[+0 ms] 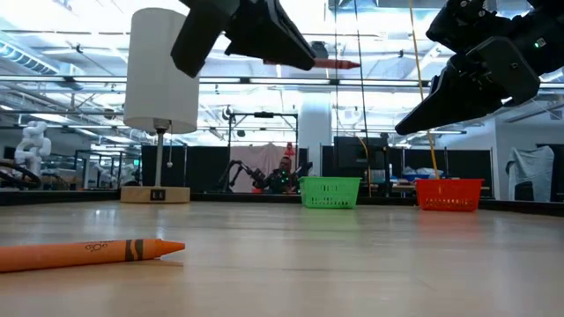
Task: Sort crayons
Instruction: Put the red crayon into the green bin
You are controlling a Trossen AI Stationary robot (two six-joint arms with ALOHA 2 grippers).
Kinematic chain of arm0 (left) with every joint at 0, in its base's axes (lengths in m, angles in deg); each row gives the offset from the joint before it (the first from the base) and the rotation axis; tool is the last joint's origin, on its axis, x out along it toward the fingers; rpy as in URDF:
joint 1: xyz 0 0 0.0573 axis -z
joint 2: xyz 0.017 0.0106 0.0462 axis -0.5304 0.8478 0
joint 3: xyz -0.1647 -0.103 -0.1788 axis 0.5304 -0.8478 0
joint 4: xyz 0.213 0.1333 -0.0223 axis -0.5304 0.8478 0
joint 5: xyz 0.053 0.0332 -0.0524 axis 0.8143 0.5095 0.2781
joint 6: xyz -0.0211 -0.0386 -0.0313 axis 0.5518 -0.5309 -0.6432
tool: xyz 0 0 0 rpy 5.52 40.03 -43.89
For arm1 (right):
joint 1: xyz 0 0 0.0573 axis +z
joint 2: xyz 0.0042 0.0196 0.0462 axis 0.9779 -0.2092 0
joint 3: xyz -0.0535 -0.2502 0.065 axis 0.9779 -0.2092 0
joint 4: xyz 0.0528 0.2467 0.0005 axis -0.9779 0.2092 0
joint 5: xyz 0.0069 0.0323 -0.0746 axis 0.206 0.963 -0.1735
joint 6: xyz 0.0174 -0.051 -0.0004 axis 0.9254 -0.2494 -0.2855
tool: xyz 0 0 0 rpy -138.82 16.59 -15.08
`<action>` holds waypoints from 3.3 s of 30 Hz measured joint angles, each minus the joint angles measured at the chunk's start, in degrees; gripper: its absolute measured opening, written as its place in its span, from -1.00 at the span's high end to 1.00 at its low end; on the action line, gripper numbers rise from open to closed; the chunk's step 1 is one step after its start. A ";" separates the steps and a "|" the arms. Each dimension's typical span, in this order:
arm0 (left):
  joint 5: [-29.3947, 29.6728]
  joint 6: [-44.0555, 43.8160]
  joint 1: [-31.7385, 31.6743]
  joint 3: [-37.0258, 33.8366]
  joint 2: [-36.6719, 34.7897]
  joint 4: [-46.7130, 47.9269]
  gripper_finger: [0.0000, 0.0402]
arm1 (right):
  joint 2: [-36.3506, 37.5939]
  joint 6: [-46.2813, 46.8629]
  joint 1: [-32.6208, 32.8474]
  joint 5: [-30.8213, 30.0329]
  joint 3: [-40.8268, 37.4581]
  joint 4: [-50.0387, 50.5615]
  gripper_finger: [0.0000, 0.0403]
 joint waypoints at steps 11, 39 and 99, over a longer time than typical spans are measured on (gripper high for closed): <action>-0.31 22.29 -0.31 0.00 -0.21 0.00 0.93 | 0.00 0.02 0.00 0.00 0.00 -0.01 0.53; -0.46 13.45 -0.26 0.00 -0.21 -0.03 0.92 | 0.00 0.02 0.00 -0.02 0.00 -0.03 0.53; -8.78 -67.93 -30.61 0.07 0.87 -6.96 0.92 | 0.00 0.02 -0.04 -0.26 0.02 -0.45 0.53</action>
